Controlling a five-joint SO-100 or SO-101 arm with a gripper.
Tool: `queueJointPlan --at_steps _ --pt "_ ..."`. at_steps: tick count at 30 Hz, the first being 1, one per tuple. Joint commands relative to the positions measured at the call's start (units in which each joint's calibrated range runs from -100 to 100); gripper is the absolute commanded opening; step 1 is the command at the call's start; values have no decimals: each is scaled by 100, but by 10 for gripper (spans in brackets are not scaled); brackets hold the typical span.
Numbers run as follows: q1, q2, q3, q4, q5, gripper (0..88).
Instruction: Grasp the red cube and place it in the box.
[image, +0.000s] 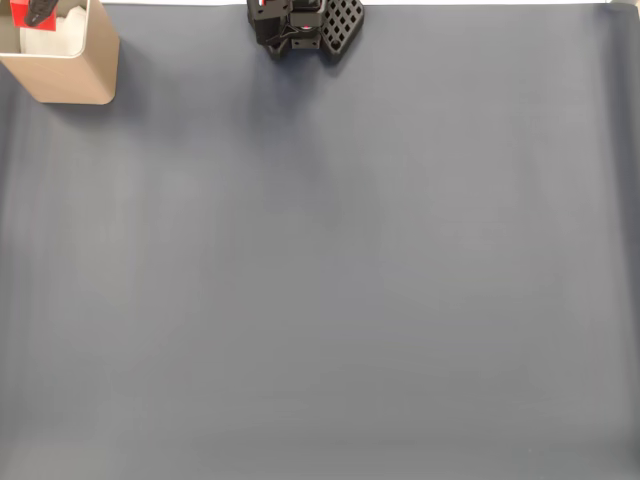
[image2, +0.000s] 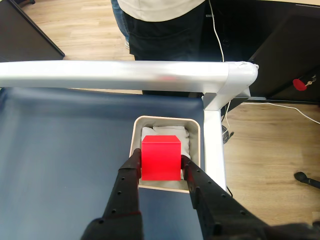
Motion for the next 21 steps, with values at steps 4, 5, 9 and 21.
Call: queueJointPlan --at_steps 4,5,9,21 --pt "57 -73 -64 -110 15 0" --pt "57 -82 -54 -110 10 0" --pt "36 -99 -45 -159 -73 2" --pt "36 -168 64 -438 -361 3"
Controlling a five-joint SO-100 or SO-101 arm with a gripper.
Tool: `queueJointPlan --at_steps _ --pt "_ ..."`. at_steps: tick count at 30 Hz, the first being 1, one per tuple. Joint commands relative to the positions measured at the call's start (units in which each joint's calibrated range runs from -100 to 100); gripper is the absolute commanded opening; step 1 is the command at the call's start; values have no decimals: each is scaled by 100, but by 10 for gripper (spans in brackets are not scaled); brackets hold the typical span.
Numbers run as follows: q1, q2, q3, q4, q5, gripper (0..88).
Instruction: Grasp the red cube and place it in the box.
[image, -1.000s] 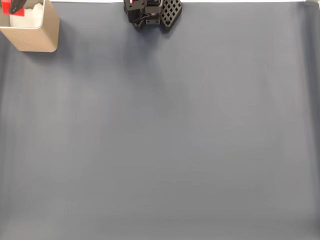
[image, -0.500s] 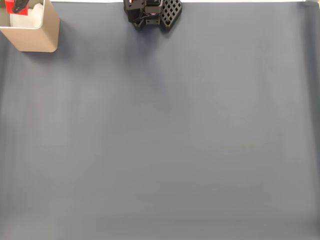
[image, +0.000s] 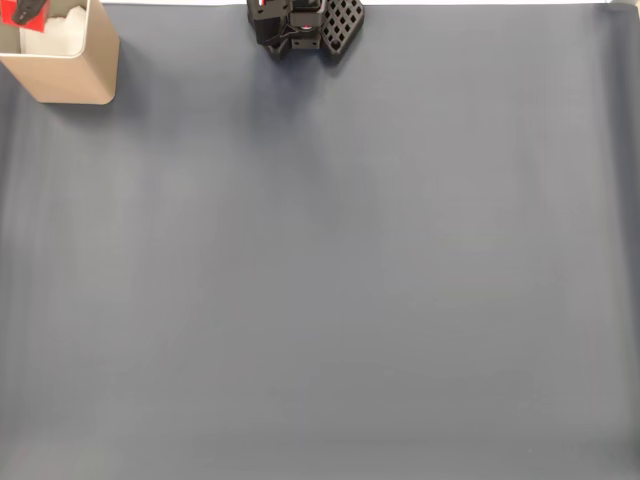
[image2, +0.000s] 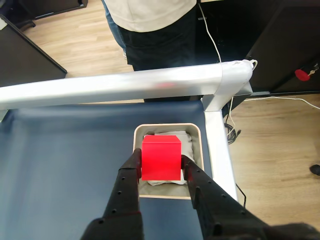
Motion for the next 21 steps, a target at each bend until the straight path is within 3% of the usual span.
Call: queueJointPlan --at_steps 1,11,21 --pt "36 -168 -62 -104 -24 3" --pt "57 -168 -53 -55 83 18" --pt "65 -186 -99 257 210 186"
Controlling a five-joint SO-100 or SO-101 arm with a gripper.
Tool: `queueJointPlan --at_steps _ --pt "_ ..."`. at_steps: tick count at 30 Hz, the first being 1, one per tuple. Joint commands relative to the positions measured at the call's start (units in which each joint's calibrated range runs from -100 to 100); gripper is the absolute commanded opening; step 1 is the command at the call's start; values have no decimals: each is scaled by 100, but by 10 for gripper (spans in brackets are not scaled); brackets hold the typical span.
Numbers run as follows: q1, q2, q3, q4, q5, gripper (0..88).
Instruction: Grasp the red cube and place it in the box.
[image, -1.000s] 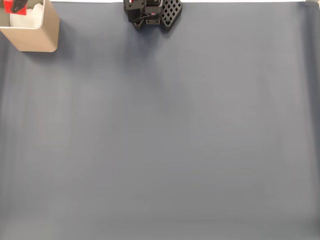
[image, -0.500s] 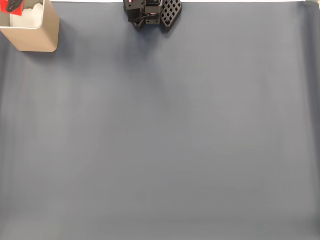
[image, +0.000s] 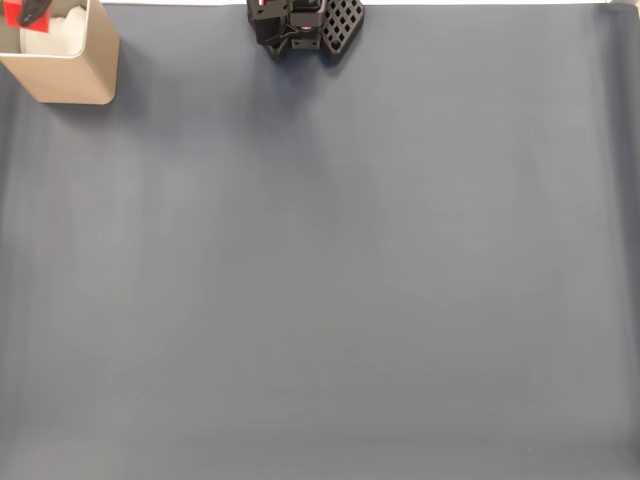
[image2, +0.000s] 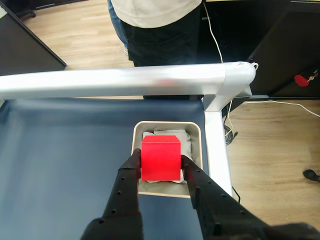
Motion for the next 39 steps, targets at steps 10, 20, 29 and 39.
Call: queueJointPlan --at_steps 10,20,29,39 --pt "86 -168 -90 310 103 395" --pt "93 -194 -53 318 142 477" --pt "79 -194 -44 310 137 475" --pt "36 -203 -72 335 73 296"
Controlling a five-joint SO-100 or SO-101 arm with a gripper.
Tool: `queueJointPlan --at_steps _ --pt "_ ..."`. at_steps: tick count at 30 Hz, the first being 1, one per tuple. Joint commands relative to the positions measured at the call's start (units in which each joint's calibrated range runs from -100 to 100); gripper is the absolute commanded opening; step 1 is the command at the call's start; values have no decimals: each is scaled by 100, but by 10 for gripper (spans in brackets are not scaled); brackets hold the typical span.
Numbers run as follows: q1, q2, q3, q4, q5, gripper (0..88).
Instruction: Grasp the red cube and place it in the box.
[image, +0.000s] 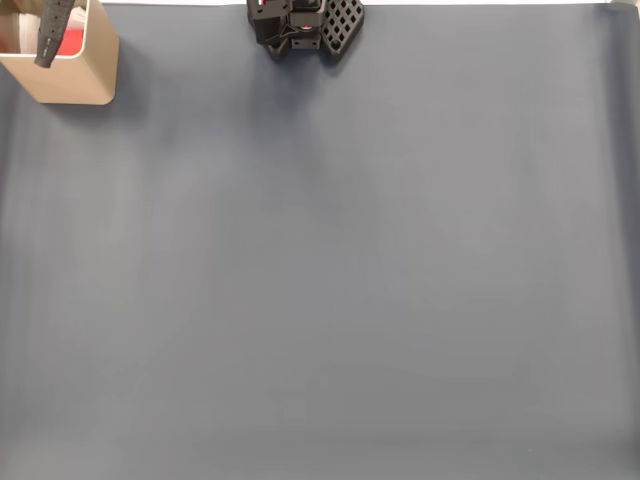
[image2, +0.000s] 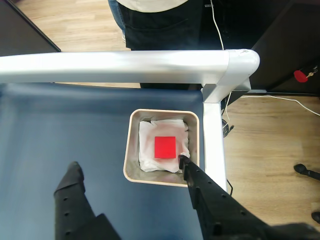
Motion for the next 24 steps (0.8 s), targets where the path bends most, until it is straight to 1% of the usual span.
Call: queueJointPlan --at_steps 1,5,11,17,24 --pt "-37 -220 -72 41 -54 255" --pt "-229 -281 -117 139 -122 136" --pt "-690 -281 -227 221 -176 3" --pt "-1351 -160 -500 344 -234 0" --pt "-2523 66 -984 508 -234 0"
